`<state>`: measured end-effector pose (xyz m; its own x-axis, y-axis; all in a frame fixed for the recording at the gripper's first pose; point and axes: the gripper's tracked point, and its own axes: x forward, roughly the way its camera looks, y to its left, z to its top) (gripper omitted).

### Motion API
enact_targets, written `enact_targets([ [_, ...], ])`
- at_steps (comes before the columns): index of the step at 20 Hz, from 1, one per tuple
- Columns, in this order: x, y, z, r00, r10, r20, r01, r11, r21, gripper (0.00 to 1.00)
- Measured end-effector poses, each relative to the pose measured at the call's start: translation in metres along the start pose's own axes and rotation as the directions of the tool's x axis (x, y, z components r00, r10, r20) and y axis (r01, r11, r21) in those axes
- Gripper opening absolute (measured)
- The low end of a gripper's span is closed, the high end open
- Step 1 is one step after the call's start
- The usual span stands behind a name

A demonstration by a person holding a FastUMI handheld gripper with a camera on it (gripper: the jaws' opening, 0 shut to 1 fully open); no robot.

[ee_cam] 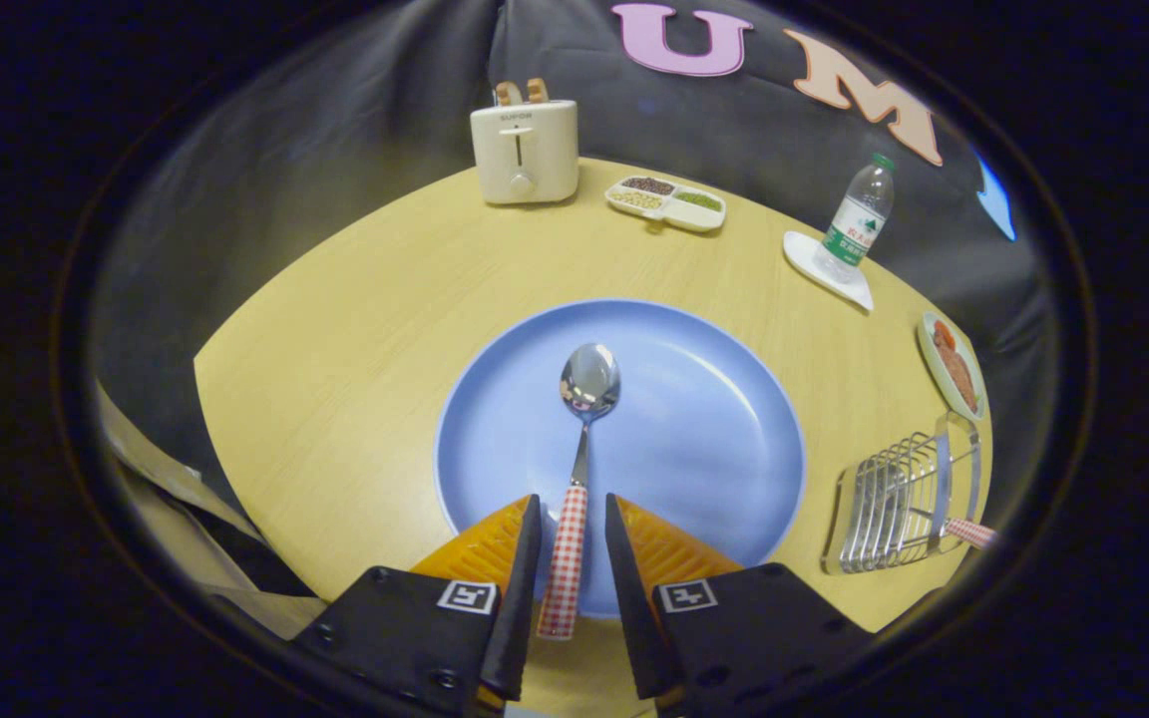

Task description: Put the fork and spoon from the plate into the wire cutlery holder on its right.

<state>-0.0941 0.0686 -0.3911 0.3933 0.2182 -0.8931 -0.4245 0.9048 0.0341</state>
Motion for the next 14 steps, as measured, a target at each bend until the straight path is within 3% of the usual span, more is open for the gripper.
enact_targets([
  [1,-0.001,0.002,-0.002,1.000,0.006,-0.006,-0.006,1.000,-0.002,0.45],
  [5,0.000,-0.007,-0.007,1.000,-0.019,-0.021,0.019,1.000,0.005,0.18],
  [7,-0.004,-0.011,-0.004,0.999,-0.032,-0.011,0.032,0.999,0.007,0.19],
  [8,-0.005,-0.017,-0.004,0.999,-0.050,-0.015,0.050,0.999,-0.004,0.13],
  [10,-0.008,-0.009,0.000,1.000,-0.009,-0.011,0.009,1.000,0.001,0.10],
  [14,-0.021,-0.021,0.010,0.999,-0.025,-0.020,0.024,0.998,-0.051,0.08],
])
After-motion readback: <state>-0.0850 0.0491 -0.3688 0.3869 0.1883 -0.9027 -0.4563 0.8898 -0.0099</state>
